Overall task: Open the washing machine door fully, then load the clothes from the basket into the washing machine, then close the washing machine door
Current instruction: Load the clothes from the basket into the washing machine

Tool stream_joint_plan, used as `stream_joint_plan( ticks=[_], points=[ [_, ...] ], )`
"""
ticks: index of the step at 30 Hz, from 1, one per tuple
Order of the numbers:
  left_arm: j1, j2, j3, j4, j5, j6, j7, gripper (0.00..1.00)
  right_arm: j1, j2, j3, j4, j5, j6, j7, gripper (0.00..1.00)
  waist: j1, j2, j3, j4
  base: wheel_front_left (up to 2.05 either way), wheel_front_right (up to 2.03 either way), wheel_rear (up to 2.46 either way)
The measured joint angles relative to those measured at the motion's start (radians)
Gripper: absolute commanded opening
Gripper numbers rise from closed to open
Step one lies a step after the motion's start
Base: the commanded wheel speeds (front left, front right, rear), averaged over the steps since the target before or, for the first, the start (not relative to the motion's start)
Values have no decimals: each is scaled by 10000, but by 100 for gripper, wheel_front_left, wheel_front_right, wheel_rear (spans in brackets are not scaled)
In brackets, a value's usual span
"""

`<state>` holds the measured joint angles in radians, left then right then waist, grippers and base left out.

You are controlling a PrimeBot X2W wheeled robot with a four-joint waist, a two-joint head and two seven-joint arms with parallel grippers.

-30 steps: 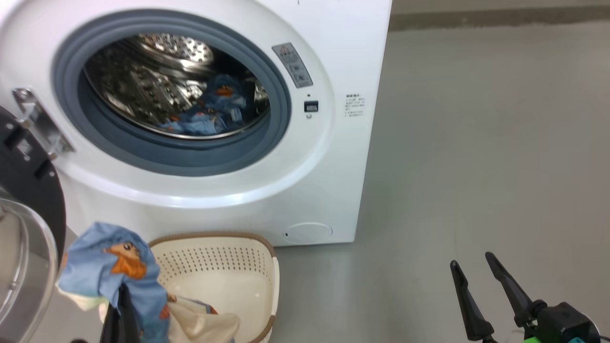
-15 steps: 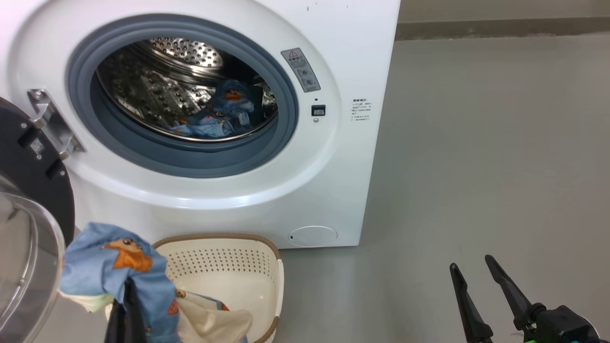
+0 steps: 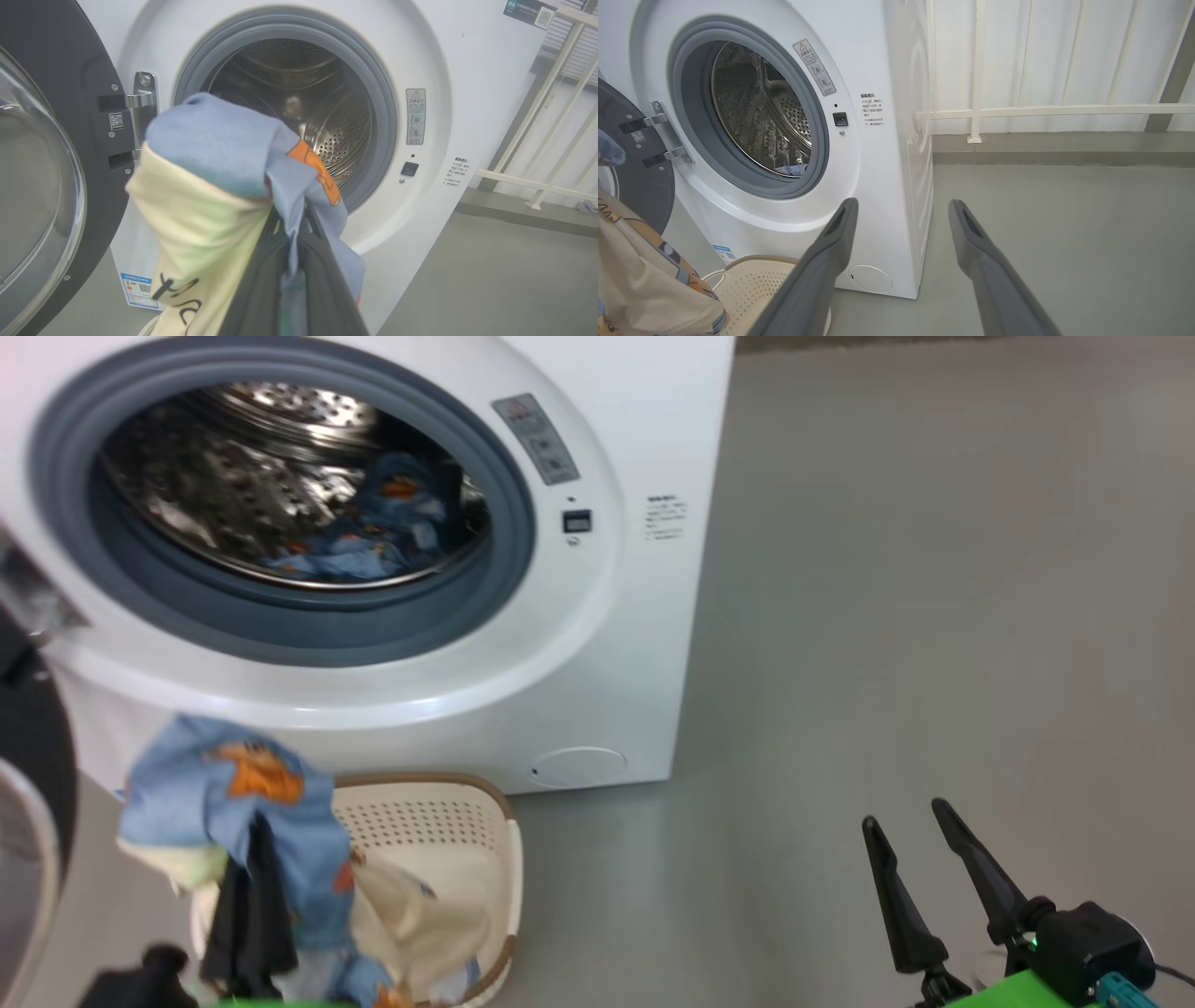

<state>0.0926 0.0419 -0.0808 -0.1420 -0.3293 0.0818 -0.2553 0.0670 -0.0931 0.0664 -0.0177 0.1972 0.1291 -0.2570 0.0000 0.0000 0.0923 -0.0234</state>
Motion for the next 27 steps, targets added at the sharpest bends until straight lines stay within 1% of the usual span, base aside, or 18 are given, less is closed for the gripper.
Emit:
stream_joint_plan(
  ticks=[7,10,14,19,24,25,27],
  points=[
    [-1354,-13,472,581,94,-316,0,0,-312,161,10,-40,21,0,0,100,0,0,613,-429,0,0,0],
    [-2335,10,750,1009,98,-483,0,0,-664,245,73,-73,58,0,0,100,0,0,1047,-619,0,0,0],
    [-3912,199,1158,1764,178,-708,-2,0,-1245,293,182,-127,144,0,0,100,0,0,1740,-863,0,0,0],
    [-5933,669,1547,3127,313,-957,-4,0,-1992,314,460,-150,255,0,0,100,0,0,2726,-1156,0,0,0],
    [-8031,1103,2073,4663,408,-1072,-12,0,-2717,359,815,-150,422,0,0,100,0,0,3776,-1455,0,0,0],
    [-8432,1225,2186,4984,405,-1141,-12,0,-2832,366,888,-151,445,0,0,100,0,0,3989,-1519,0,0,0],
    [-9154,1542,2393,5628,412,-1145,-13,0,-3044,374,976,-150,456,0,0,100,0,0,4395,-1648,0,0,0]
  ],
)
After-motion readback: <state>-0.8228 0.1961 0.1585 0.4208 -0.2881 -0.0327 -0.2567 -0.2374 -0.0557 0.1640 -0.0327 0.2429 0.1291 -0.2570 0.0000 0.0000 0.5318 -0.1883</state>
